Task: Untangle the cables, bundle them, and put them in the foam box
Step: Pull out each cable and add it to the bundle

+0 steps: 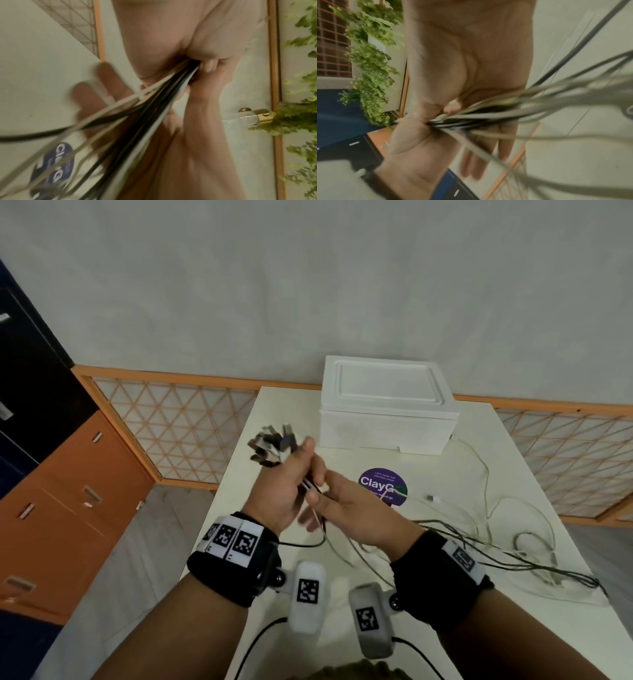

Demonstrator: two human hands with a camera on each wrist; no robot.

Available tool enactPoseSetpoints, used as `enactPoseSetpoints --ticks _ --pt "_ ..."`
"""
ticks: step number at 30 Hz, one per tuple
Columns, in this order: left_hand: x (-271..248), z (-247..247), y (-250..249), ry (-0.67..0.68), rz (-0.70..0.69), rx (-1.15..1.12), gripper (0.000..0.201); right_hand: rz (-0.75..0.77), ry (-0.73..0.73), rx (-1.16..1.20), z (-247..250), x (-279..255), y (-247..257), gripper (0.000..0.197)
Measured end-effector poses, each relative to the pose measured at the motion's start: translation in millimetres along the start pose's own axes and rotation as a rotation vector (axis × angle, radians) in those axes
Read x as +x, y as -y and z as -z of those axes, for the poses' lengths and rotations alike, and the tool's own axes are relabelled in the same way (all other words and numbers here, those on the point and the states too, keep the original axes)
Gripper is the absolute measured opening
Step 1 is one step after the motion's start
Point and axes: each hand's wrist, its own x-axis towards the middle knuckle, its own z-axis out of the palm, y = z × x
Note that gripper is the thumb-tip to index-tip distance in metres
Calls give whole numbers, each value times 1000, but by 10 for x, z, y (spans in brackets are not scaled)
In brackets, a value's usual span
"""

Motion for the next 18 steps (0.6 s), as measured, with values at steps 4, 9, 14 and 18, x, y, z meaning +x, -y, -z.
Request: enactPoseSetpoints --ticks 4,9,14,18 --pt "54 106 -138 90 -158 -239 48 -124 217 343 49 -145 -56 45" --pt "-89 -58 -119 297 -87 -79 49 -71 236 718 -23 -109 20 22" --pt "-187 -216 -166 74 -105 255 36 14 -153 404 23 -71 30 12" --pt "-189 -337 -81 -97 -131 236 37 62 -451 -300 22 -102 141 8"
